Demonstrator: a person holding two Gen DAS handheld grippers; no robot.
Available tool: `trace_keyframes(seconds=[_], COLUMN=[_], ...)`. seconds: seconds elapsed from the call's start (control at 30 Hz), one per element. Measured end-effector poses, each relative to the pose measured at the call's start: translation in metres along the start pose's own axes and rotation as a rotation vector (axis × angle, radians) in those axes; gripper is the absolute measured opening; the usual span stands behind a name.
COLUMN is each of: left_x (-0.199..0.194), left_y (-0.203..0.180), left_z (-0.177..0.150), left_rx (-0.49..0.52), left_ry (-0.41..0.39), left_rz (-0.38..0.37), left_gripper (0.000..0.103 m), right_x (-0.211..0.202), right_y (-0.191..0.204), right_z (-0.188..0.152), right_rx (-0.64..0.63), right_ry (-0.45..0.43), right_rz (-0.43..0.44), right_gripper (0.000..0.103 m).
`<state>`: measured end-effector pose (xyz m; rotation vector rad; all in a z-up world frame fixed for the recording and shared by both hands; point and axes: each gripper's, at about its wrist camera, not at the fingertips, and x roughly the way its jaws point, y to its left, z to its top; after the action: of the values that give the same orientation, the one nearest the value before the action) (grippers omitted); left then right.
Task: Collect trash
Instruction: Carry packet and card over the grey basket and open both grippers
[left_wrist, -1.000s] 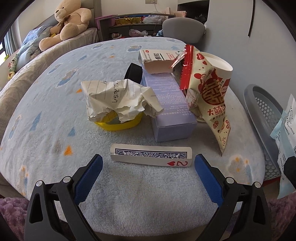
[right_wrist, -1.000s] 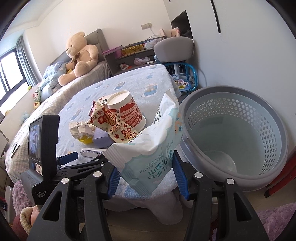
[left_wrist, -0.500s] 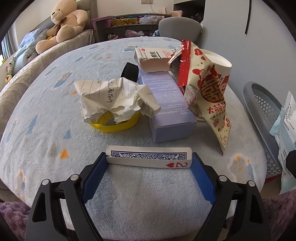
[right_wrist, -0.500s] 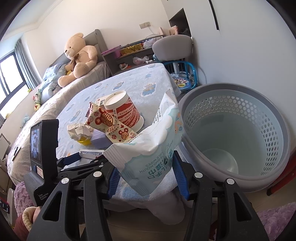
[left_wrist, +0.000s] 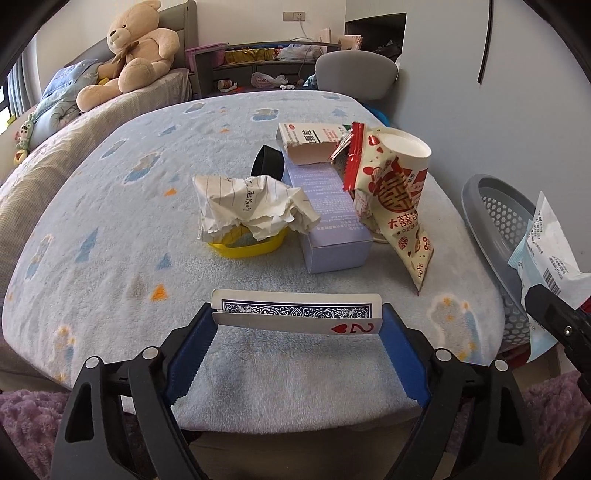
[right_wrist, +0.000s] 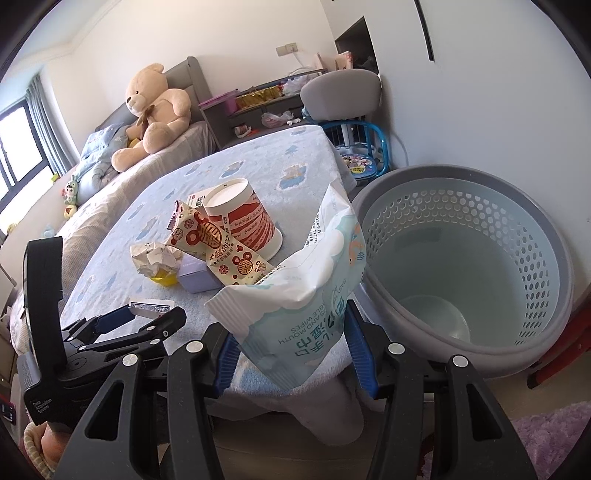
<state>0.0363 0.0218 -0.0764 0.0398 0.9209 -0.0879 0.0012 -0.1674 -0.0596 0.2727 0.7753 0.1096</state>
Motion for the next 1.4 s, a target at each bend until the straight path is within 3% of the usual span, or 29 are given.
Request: trace_keyframes(seconds=[0.23,0.53,0.87,1.4], left_x=[-0.031,-0.041,-0.019,0.024], left_y=[-0.026,-0.096,-0.168,-0.198], left_z=[0.012,0.038,0.067,0.081], left_rx=[0.028,0.123,0.195,0.208], left_ry=[-0.057,-0.097,-0.086,0.003], left_rz=[-0.036,-0.120,-0.160,-0.127], left_gripper=[0.084,0.084,0.084,0.084], right_x=[-0.013,-0.035,-0.042,-0.005], right_y=[-0.014,-0.071,-0.127,-0.154], right_z=[0.005,0.019,0.043,0.050], right_rx=[-0.001,0.044,0.049,0.063], right_ry=[0.001,0.010,0.009,0.111], right_rz=[-0.010,-0.090,-0.187,-0.199], right_gripper=[0.051,0.051,0.051,0.052])
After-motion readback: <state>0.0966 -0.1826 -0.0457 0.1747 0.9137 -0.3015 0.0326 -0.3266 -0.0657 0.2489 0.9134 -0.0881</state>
